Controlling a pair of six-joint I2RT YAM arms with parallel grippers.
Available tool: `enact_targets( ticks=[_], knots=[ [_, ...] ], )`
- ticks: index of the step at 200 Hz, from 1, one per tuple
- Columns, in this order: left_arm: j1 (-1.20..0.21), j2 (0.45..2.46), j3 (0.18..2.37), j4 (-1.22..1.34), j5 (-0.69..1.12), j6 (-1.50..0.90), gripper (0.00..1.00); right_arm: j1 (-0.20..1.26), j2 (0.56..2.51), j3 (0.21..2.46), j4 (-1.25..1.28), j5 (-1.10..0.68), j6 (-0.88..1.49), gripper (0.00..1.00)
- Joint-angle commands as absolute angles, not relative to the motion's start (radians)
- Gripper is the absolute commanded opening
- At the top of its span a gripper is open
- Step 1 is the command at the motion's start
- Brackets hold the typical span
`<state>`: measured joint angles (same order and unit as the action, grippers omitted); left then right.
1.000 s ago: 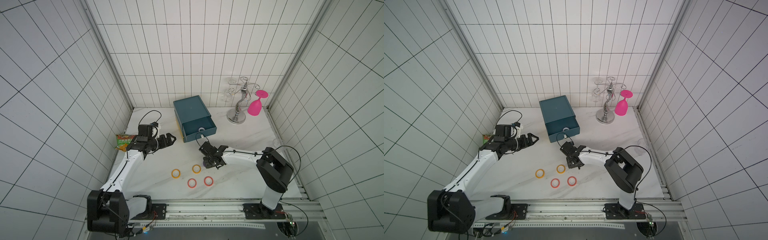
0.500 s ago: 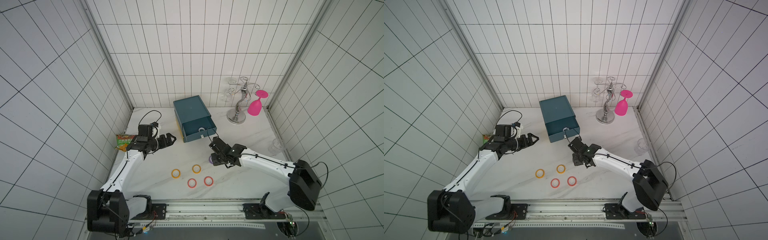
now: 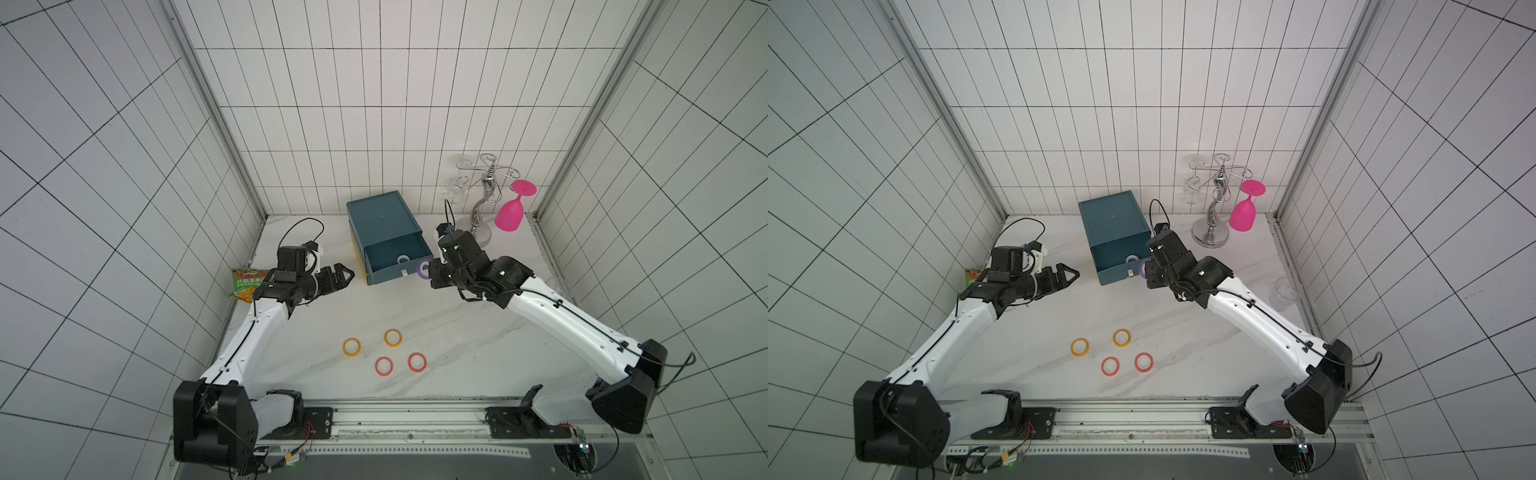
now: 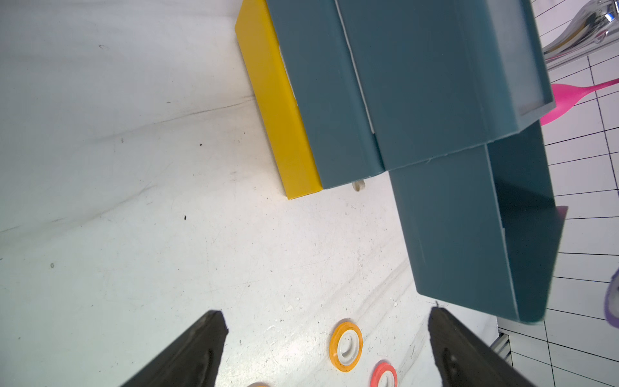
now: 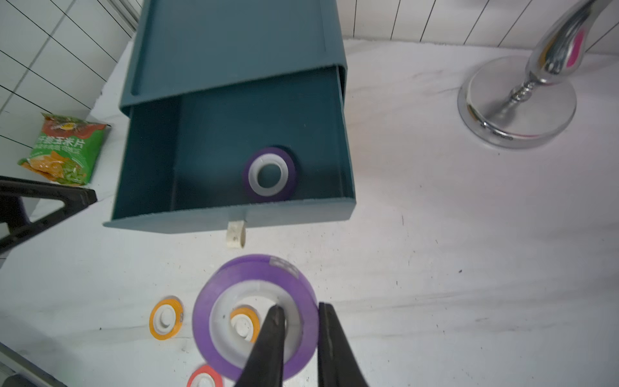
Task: Place the transparent tape into the drawer according to color
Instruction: Place the tape in the drawer.
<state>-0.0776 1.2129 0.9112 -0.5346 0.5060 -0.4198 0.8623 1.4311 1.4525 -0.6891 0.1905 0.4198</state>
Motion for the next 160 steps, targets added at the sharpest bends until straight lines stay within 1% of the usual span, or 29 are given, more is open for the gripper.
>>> enact_targets(
  ticks=[1,35,72,85,99,106,124,147,160],
  knots=[
    [-0.081,1.224,0.948,-0.505,0.517,-0.420,0.98,0.844,1.502,1.545,-0.672,0.198,0.364,0.00],
    [-0.081,1.244,0.979,-0.498,0.514,-0.423,0.98,0.813,1.627,1.660,-0.669,0.162,0.332,0.00],
    [-0.086,1.287,1.033,-0.467,0.503,-0.439,0.98,0.795,1.730,1.708,-0.652,0.119,0.321,0.00],
    [-0.094,1.310,1.065,-0.459,0.496,-0.442,0.98,0.793,1.746,1.713,-0.644,0.110,0.316,0.10],
    [-0.107,1.340,1.105,-0.456,0.486,-0.441,0.98,0.792,1.755,1.718,-0.641,0.106,0.311,0.30],
    [-0.115,1.356,1.129,-0.455,0.483,-0.441,0.98,0.791,1.755,1.717,-0.639,0.106,0.309,0.38],
    [-0.137,1.401,1.186,-0.454,0.467,-0.439,0.98,0.790,1.740,1.707,-0.630,0.101,0.302,0.53],
    [-0.163,1.458,1.251,-0.454,0.445,-0.432,0.98,0.792,1.683,1.655,-0.592,0.098,0.301,0.62],
    [-0.174,1.486,1.284,-0.456,0.434,-0.428,0.98,0.792,1.645,1.620,-0.574,0.090,0.305,0.66]
  ],
)
